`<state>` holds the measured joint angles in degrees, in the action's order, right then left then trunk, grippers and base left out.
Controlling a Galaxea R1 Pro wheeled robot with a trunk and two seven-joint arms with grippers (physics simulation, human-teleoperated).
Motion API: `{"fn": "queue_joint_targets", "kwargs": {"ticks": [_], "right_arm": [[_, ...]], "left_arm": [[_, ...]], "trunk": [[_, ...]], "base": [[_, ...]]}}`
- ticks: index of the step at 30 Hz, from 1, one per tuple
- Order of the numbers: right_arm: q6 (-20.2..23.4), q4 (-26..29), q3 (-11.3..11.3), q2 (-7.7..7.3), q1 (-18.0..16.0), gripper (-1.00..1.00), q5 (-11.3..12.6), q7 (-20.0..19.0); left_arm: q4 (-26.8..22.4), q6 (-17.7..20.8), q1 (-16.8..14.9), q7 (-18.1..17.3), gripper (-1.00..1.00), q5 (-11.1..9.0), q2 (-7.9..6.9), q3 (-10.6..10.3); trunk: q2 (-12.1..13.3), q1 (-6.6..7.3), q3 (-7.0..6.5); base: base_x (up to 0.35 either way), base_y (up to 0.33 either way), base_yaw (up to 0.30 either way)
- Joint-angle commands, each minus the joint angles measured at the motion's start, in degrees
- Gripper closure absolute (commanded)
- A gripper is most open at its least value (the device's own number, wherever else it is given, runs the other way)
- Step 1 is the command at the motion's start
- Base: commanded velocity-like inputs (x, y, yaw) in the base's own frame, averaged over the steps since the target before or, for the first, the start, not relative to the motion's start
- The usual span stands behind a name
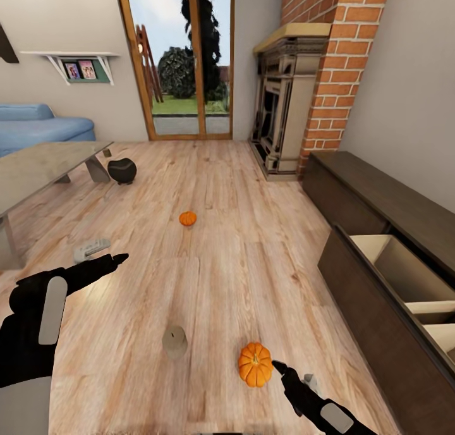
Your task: Place each of the two pumpkins and all three candles from the living room inside a cabinet in the living room (use any cabinet), then make sure every cabinet is closed, and position the cauldron so it is next to a table in the living room.
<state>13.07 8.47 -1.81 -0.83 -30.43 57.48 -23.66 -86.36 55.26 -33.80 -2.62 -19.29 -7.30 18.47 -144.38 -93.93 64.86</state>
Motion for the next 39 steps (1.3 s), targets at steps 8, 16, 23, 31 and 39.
{"fn": "queue_joint_targets", "kwargs": {"ticks": [8, 16, 23, 31, 39], "right_arm": [[0.38, 2.58, -0.21, -0.46, -0.9, -1.0, 0.21, 0.6], [1.05, 6.48, -0.01, -0.66, -4.2, -1.0, 0.23, 6.93], [1.22, 6.66, 0.05, -0.61, -4.59, -1.0, 0.26, 7.92], [1.33, 6.65, 0.05, -0.66, -4.63, -1.0, 0.21, 8.18], [1.35, 6.65, 0.11, -0.6, -4.72, -1.0, -0.02, 8.19]], "left_arm": [[-0.2, 0.28, -0.04, -0.35, -1.0, 0.13, -0.07, 0.06], [-0.93, 0.28, -0.04, -0.36, -1.0, 0.13, -0.1, 0.08], [-1.0, 0.29, -0.04, -0.36, -1.0, 0.13, -0.32, 0.08], [-1.0, 0.29, -0.04, -0.36, -1.0, 0.13, -0.34, 0.08], [-1.06, 0.29, -0.04, -0.36, -1.0, 0.13, -0.34, 0.08]], "trunk": [[-0.13, -0.19, 1.83], [-0.24, -0.4, 3.6], [-0.33, -0.58, 5.15], [-0.44, -0.78, 6.92], [-0.5, -0.91, 8.03]], "base": [[0.0, 0.0, 0.0], [0.0, 0.0, 0.0], [0.0, 0.0, 0.0], [0.0, 0.0, 0.0], [0.0, 0.0, 0.0]]}}
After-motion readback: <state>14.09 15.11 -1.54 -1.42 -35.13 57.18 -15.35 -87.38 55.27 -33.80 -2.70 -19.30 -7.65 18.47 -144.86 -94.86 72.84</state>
